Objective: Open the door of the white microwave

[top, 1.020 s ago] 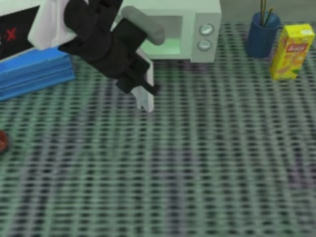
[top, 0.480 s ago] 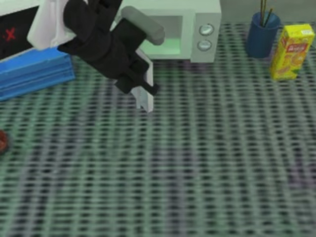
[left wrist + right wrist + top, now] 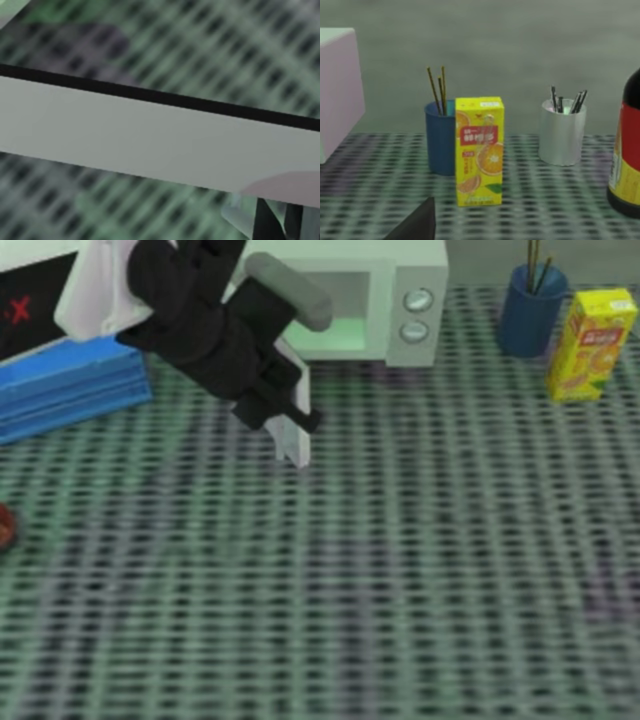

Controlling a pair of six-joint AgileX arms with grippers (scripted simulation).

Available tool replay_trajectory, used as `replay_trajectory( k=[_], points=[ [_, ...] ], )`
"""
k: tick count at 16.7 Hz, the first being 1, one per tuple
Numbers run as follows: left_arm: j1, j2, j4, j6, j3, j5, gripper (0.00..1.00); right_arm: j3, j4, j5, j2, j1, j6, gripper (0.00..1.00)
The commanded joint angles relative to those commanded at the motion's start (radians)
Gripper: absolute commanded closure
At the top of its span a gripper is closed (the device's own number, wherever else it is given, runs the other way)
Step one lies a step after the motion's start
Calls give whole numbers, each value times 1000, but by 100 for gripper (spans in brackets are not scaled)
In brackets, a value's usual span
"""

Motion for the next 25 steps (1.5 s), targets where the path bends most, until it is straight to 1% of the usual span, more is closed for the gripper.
replay_trajectory(
  k=[9, 11, 17, 25],
  points=[
    [-2, 3, -1, 1, -4, 7, 100, 0, 0, 0, 0, 0, 0, 0],
    [10, -5, -6, 34, -8, 22, 100, 0, 0, 0, 0, 0, 0, 0],
    [69, -32, -39, 182, -35, 92, 100, 0, 0, 0, 0, 0, 0, 0],
    [72, -33, -41, 190, -36, 96, 100, 0, 0, 0, 0, 0, 0, 0]
  ],
)
